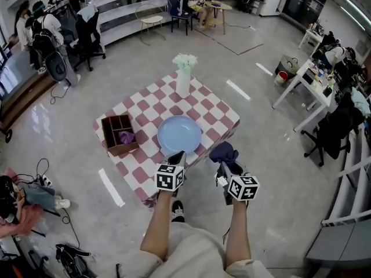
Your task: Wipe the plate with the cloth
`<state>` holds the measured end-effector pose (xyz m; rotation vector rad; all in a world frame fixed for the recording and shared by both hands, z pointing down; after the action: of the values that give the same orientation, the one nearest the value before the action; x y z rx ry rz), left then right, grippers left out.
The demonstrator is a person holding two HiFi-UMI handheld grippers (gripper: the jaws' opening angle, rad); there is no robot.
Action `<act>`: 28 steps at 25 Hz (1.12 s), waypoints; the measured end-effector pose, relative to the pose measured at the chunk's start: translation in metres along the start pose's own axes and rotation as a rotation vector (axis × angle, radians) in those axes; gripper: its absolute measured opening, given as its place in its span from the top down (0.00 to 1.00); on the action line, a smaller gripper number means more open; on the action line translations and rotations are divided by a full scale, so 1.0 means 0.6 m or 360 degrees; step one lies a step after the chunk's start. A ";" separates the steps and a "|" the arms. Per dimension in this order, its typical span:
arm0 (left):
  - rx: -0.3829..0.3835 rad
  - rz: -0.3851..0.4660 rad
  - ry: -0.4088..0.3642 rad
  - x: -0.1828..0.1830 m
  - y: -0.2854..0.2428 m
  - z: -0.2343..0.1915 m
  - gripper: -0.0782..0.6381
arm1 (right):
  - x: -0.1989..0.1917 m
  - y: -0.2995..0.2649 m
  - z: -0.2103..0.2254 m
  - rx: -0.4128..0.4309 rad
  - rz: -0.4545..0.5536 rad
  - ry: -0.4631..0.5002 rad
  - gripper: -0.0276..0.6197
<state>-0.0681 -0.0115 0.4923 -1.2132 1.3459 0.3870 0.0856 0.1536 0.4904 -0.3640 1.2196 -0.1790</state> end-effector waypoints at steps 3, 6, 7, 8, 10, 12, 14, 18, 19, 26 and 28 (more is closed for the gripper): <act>0.0039 0.0003 0.0082 0.011 -0.031 -0.046 0.88 | 0.022 -0.051 0.010 0.0020 -0.0036 0.0032 0.78; 0.0081 0.0007 0.0150 0.019 -0.055 -0.089 0.88 | 0.037 -0.107 0.007 0.0069 -0.0061 0.0064 0.78; 0.0086 0.0004 0.0165 0.022 -0.062 -0.099 0.88 | 0.042 -0.121 0.005 0.0079 -0.0070 0.0075 0.78; 0.0083 -0.0001 0.0176 0.023 -0.068 -0.106 0.88 | 0.045 -0.130 0.003 0.0080 -0.0078 0.0084 0.78; 0.0067 -0.0015 0.0196 0.022 -0.080 -0.115 0.88 | 0.046 -0.139 0.001 0.0064 -0.0083 0.0085 0.78; 0.0077 -0.0030 0.0217 0.020 -0.091 -0.130 0.88 | 0.045 -0.158 0.000 0.0077 -0.0093 0.0081 0.78; 0.0122 -0.0050 0.0236 0.010 -0.093 -0.153 0.88 | 0.036 -0.187 -0.003 0.0122 -0.0133 0.0085 0.78; 0.0213 -0.0087 0.0317 -0.011 -0.095 -0.197 0.88 | 0.024 -0.234 -0.010 0.0199 -0.0199 0.0074 0.78; 0.0233 -0.0095 0.0334 -0.012 -0.096 -0.206 0.88 | 0.026 -0.246 -0.013 0.0222 -0.0205 0.0076 0.78; 0.0354 -0.0127 0.0439 -0.020 -0.104 -0.250 0.88 | 0.053 -0.333 -0.019 0.0397 -0.0302 0.0144 0.78; 0.0387 -0.0144 0.0466 -0.028 -0.108 -0.260 0.88 | 0.060 -0.364 -0.015 0.0454 -0.0313 0.0139 0.78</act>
<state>-0.1017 -0.1587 0.5701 -1.1508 1.5308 -0.0221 0.1026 -0.0624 0.5361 -0.2283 1.2233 -0.5370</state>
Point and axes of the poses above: the fingertips, and each gripper's own axes: y backward along the fingers, z to its right, x out of its top, the point moved 5 cm from there along y, backward along the fingers, and after that the axes turned 9 degrees about x, right-handed, at the moved point
